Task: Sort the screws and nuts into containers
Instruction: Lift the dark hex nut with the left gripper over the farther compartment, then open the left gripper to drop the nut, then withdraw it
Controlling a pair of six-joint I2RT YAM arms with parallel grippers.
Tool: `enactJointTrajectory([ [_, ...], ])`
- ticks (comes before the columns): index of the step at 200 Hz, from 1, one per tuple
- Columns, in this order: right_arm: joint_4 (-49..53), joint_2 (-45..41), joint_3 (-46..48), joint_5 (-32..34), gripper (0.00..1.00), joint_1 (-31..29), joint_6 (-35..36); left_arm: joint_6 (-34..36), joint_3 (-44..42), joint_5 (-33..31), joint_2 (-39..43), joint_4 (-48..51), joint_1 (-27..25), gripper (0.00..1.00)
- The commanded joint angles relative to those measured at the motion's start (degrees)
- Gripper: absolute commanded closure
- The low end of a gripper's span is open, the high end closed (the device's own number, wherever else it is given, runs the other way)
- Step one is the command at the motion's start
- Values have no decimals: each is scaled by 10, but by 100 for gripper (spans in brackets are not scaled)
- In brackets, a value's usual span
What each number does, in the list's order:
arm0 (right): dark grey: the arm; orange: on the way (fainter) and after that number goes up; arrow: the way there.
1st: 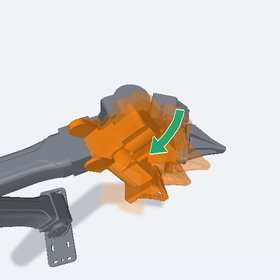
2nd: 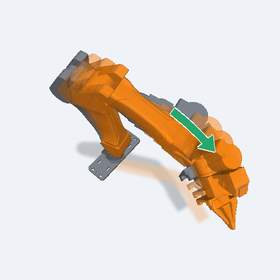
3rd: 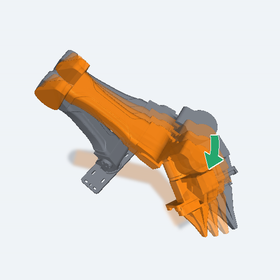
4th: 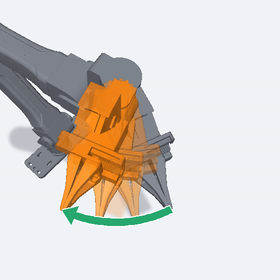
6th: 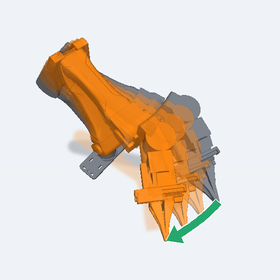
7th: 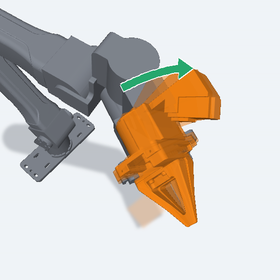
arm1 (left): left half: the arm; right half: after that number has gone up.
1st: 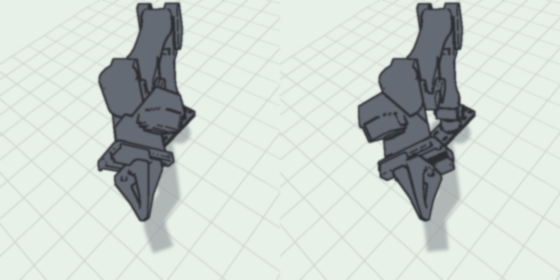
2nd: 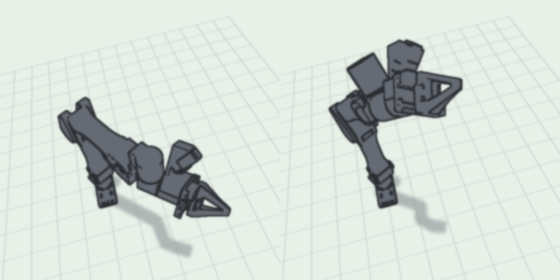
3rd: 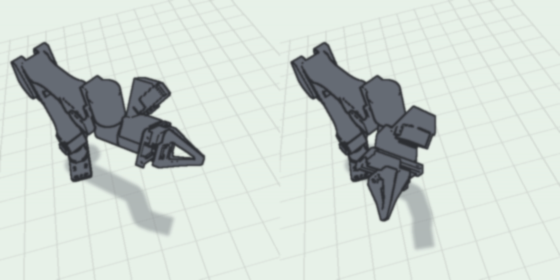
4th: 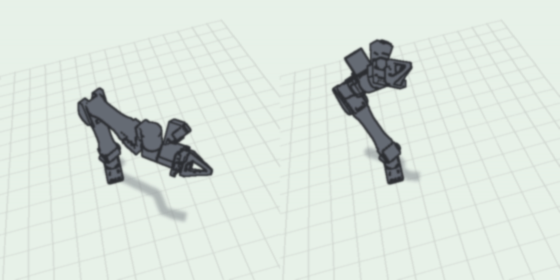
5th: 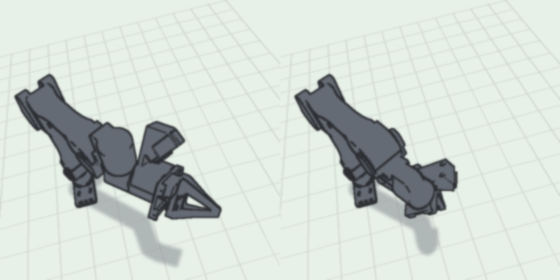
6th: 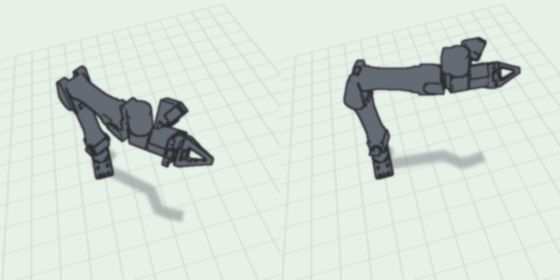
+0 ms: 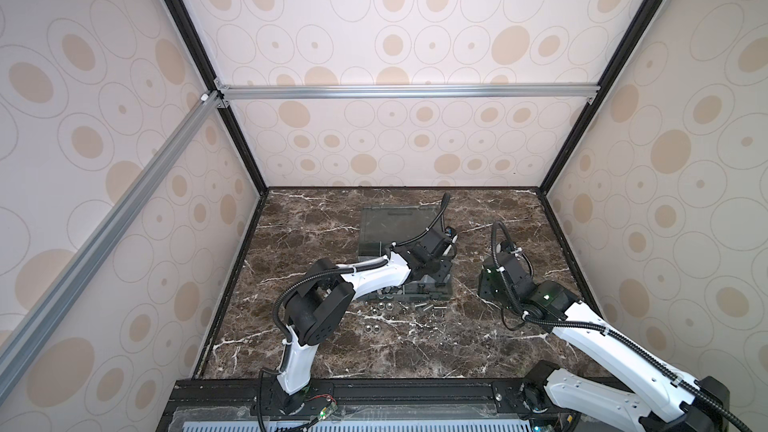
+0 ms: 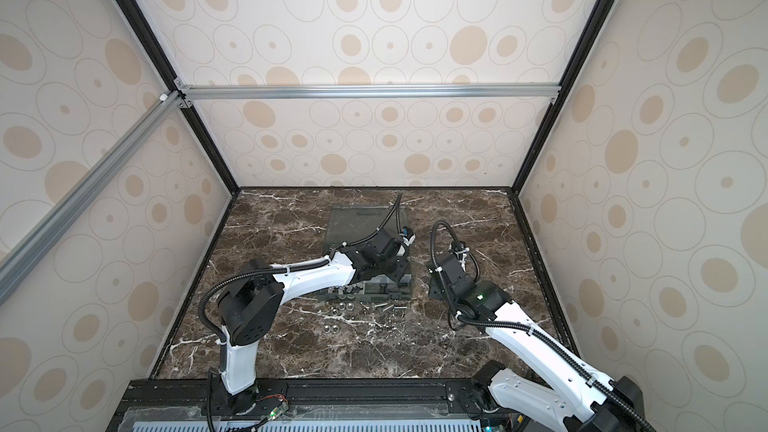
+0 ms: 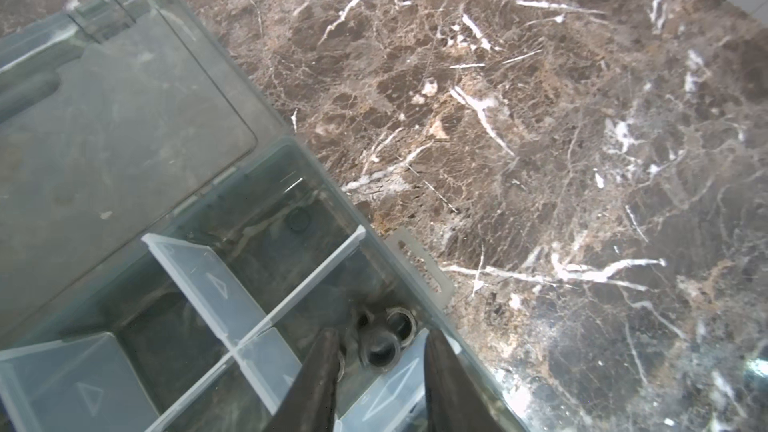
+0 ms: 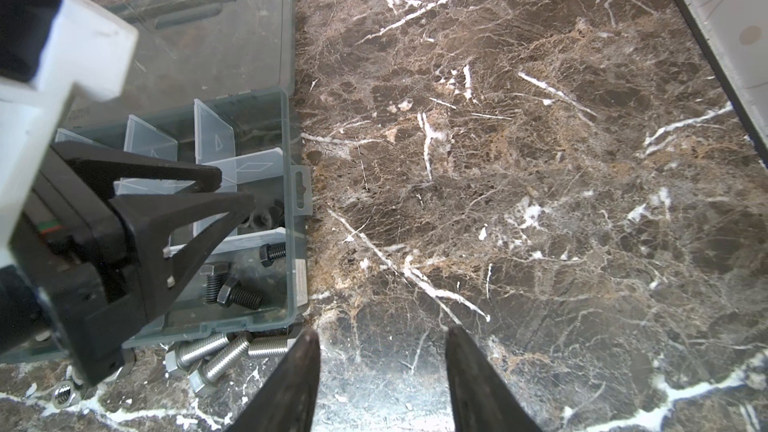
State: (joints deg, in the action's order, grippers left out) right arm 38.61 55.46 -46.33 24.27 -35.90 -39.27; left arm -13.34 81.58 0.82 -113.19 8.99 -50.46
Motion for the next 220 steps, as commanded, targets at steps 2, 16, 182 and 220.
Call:
enactJointTrajectory([
  [2,13,-9,-1,10,48,5,-1,4,10,3,-2,-13,4,61],
  [16,11,-6,-2,9,48,4,1,1,7,3,2,-17,5,60],
  [182,-81,108,40,-144,46,2,60,-76,-221,-59,256,-89,20,56],
  [220,-101,113,72,-171,48,1,34,-103,-258,-71,286,-93,21,56],
])
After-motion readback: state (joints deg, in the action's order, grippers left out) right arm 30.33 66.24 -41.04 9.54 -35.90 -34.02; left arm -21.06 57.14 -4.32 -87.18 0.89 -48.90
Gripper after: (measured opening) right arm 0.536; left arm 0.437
